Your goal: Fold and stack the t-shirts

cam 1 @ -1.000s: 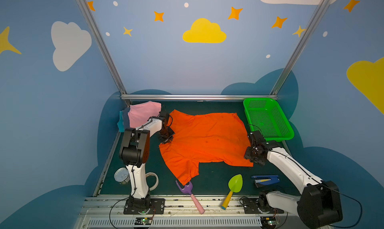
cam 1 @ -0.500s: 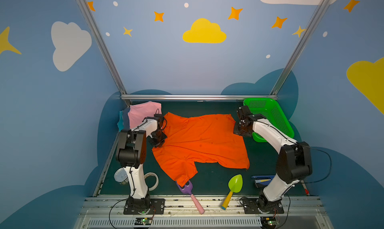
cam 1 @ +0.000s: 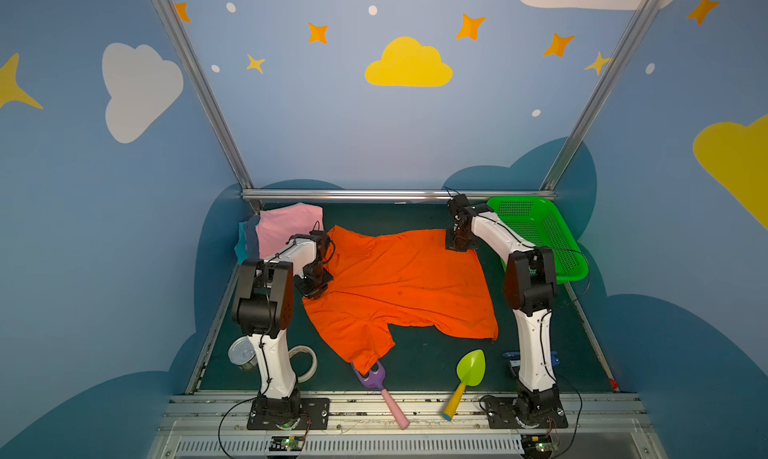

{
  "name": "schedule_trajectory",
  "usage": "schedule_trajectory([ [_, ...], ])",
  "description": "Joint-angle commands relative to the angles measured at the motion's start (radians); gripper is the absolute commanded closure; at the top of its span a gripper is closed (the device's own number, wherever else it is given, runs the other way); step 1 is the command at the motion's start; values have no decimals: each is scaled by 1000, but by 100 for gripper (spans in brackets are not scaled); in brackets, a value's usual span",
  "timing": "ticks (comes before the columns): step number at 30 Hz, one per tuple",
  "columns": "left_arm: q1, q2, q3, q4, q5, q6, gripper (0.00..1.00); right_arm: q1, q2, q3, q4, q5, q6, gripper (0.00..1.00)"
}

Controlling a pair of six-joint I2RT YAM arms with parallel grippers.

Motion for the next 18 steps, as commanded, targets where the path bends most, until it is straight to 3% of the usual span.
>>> schedule_trajectory([
  [1, -2, 26, 28, -39, -2, 4, 86, -4, 88, 147, -101, 14, -43, 100],
  [6, 0, 45, 47, -43, 3, 9, 86, -10, 235, 340, -177, -3, -69, 100],
  [8, 2, 52, 50, -41, 9, 11, 86, -16, 256, 344, -158, 9, -90, 100],
  [15, 11, 61, 39, -38, 11, 18, 86, -44, 300, 352, -108, 212, -85, 100],
  [18, 21, 68, 29, -40, 12, 22, 86, -62, 290, 360, -39, 205, -92, 100],
])
